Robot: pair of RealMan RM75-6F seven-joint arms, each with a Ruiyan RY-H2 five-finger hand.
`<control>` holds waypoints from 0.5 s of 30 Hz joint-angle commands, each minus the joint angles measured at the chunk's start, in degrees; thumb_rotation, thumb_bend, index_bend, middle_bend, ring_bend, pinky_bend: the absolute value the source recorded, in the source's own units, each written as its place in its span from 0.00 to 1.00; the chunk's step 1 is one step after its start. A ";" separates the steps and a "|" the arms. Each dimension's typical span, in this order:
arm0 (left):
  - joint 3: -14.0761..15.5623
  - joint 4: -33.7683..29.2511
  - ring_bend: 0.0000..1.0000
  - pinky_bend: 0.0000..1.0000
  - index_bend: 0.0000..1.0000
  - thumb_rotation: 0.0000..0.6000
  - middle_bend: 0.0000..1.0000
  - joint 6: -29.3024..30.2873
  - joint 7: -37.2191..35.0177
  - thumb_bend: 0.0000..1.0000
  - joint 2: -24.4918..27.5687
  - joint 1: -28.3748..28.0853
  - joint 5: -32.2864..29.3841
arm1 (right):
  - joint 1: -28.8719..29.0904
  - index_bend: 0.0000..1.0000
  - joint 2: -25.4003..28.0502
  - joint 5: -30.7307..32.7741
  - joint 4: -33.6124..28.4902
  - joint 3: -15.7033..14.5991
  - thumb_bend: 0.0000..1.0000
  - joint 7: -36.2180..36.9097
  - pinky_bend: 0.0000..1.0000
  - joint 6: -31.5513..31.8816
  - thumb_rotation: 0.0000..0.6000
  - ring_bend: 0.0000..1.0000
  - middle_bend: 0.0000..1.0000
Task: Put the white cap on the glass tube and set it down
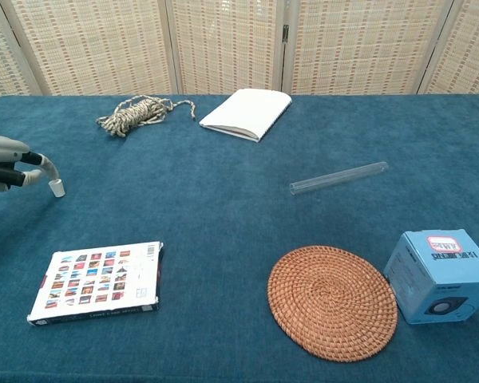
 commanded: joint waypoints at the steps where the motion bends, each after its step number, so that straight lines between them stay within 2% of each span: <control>1: 0.45 -0.65 1.00 1.00 0.16 0.14 1.00 0.62 0.75 0.61 0.15 -0.34 -0.57 | -0.05 0.47 0.03 -0.01 0.07 0.04 0.35 0.07 0.40 0.10 1.00 0.37 0.46; 6: 0.80 -2.26 1.00 1.00 0.15 0.14 1.00 2.25 1.69 0.61 0.89 -0.59 -1.42 | -0.18 0.47 0.09 -0.23 0.16 0.00 0.35 0.29 0.40 0.32 1.00 0.37 0.46; 10: -0.44 -4.47 0.97 1.00 0.10 0.16 0.98 7.16 0.72 0.60 1.93 0.58 0.46 | -0.26 0.47 0.08 -0.43 0.26 0.01 0.35 0.47 0.40 0.52 1.00 0.37 0.46; 11: -0.89 -4.87 0.93 1.00 0.09 0.21 0.95 8.89 -0.12 0.59 2.08 1.28 2.04 | -0.26 0.47 0.05 -0.52 0.30 0.01 0.35 0.53 0.40 0.55 1.00 0.37 0.46; 13: -1.53 -5.10 0.84 0.98 0.07 0.45 0.86 10.82 -1.84 0.51 2.16 2.36 4.42 | -0.25 0.47 -0.02 -0.61 0.41 -0.01 0.35 0.60 0.40 0.55 1.00 0.37 0.46; 14: -1.91 -5.05 0.78 0.95 0.06 0.64 0.79 11.71 -3.15 0.42 2.18 3.02 6.04 | -0.22 0.47 -0.09 -0.67 0.49 -0.01 0.35 0.67 0.40 0.53 1.00 0.37 0.46; 15: -2.11 -4.80 0.72 0.90 0.06 0.75 0.73 12.40 -3.91 0.35 2.14 3.46 7.25 | -0.21 0.47 -0.14 -0.73 0.56 -0.01 0.35 0.72 0.40 0.53 1.00 0.37 0.46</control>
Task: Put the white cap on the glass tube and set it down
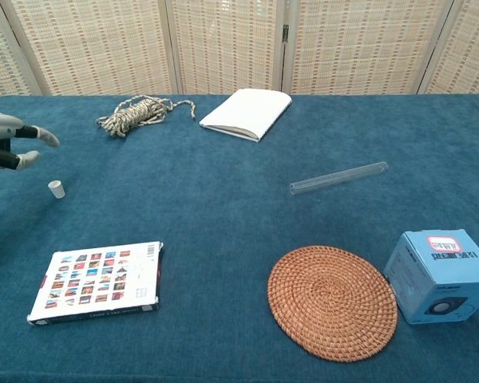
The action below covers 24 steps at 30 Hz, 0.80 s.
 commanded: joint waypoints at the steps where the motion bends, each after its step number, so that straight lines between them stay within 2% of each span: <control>1: -1.39 -0.07 0.68 0.85 0.06 0.78 0.66 3.45 -3.63 0.32 0.19 2.39 5.33 | 0.03 0.47 -0.11 -0.11 0.15 0.00 0.35 0.12 0.40 -0.01 1.00 0.37 0.46; 5: -1.96 1.44 0.42 0.56 0.06 0.63 0.37 4.71 -6.48 0.27 -0.58 3.69 9.61 | 0.02 0.47 -0.21 -0.21 0.40 0.01 0.35 0.34 0.40 0.06 1.00 0.37 0.46; 7: -2.23 2.16 0.31 0.42 0.07 0.62 0.27 4.89 -7.61 0.26 -1.02 4.04 11.39 | -0.02 0.47 -0.22 -0.21 0.48 -0.02 0.35 0.40 0.40 0.08 1.00 0.37 0.46; 9: -2.53 3.09 0.24 0.30 0.08 0.75 0.19 5.10 -8.55 0.26 -1.74 4.26 12.89 | -0.05 0.47 -0.21 -0.20 0.51 -0.02 0.35 0.41 0.40 0.11 1.00 0.37 0.46; 11: -2.86 4.38 0.20 0.21 0.13 0.94 0.15 4.90 -9.70 0.26 -2.72 4.37 14.30 | -0.11 0.47 -0.20 -0.23 0.53 -0.03 0.35 0.44 0.40 0.20 1.00 0.37 0.46; 12: -2.91 4.99 0.19 0.17 0.16 0.99 0.15 4.54 -9.77 0.26 -3.10 4.31 14.55 | -0.14 0.47 -0.21 -0.25 0.56 -0.03 0.35 0.47 0.40 0.24 1.00 0.37 0.46; 17: -3.03 7.45 0.21 0.17 0.28 1.00 0.19 2.03 -7.30 0.26 -4.66 3.37 14.02 | -0.31 0.47 -0.15 -0.21 0.58 -0.09 0.35 0.49 0.40 0.37 1.00 0.37 0.46; 22: -3.27 9.28 0.22 0.18 0.28 1.00 0.20 1.70 -4.23 0.26 -6.28 3.13 12.84 | -0.50 0.47 -0.14 -0.07 0.55 -0.14 0.35 0.41 0.40 0.48 1.00 0.37 0.46; 24: -3.58 9.67 0.17 0.15 0.28 1.00 0.16 1.07 -4.34 0.26 -6.80 3.13 12.12 | -0.50 0.47 -0.16 -0.03 0.56 -0.11 0.35 0.44 0.40 0.47 1.00 0.37 0.46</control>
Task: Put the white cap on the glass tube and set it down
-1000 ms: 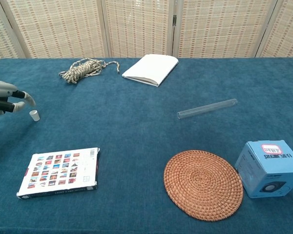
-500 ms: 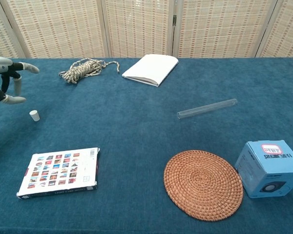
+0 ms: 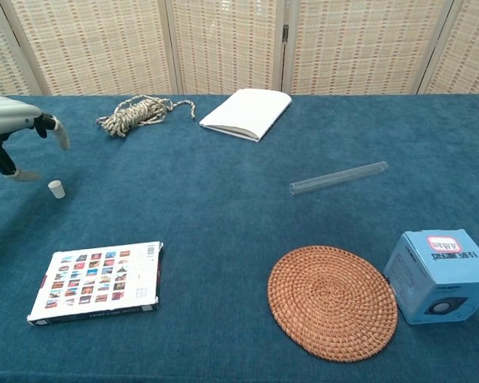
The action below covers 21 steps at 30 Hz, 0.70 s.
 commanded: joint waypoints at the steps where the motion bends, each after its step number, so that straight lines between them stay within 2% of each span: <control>1: -0.45 1.16 0.13 0.12 0.29 1.00 0.13 -1.02 0.06 0.26 -1.08 -0.10 -1.07 | 0.01 0.47 -0.04 0.01 0.02 0.01 0.35 0.01 0.40 -0.04 1.00 0.37 0.46; 3: -0.50 2.14 0.03 0.04 0.31 1.00 0.05 -1.35 0.23 0.26 -1.69 -0.09 -1.16 | 0.04 0.47 -0.06 0.01 0.03 0.01 0.35 0.01 0.40 -0.12 1.00 0.37 0.46; 5: -0.59 3.20 0.00 0.01 0.33 1.00 0.02 -1.55 0.01 0.26 -2.47 -0.01 -0.91 | 0.06 0.47 -0.06 0.11 0.02 0.02 0.35 -0.03 0.40 -0.24 1.00 0.37 0.46; 21: -1.55 11.71 0.00 0.00 0.37 1.00 0.01 -5.32 -3.15 0.26 -7.82 -0.13 0.57 | 0.08 0.47 -0.02 0.49 -0.38 0.09 0.35 -0.70 0.40 -0.54 1.00 0.37 0.46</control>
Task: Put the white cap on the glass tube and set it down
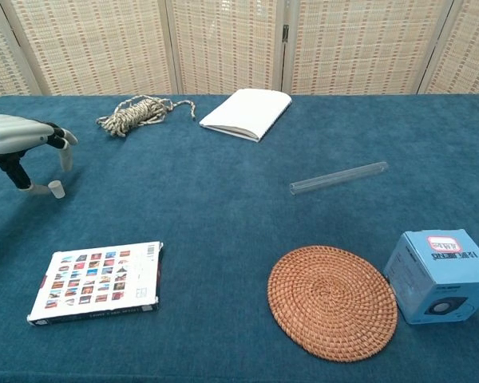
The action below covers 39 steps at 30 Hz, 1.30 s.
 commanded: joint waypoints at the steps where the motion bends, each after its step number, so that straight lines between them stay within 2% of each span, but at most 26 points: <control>1: -0.22 1.35 0.00 0.00 0.38 1.00 0.01 -0.80 -0.47 0.26 -0.87 -0.07 0.23 | -0.05 0.47 -0.01 0.07 -0.04 -0.03 0.35 -0.07 0.40 0.00 1.00 0.37 0.46; 14: -0.84 5.01 0.00 0.00 0.42 1.00 0.01 -3.04 -2.18 0.34 -2.56 0.13 0.92 | 0.33 0.47 -0.04 0.50 -0.18 0.19 0.35 -0.40 0.40 -0.75 1.00 0.37 0.46; 39: -2.06 6.81 0.00 0.00 0.50 1.00 0.01 -3.84 -3.47 0.36 -3.75 0.41 2.06 | 0.47 0.47 -0.08 0.97 -0.11 0.27 0.35 -0.38 0.40 -1.21 1.00 0.37 0.46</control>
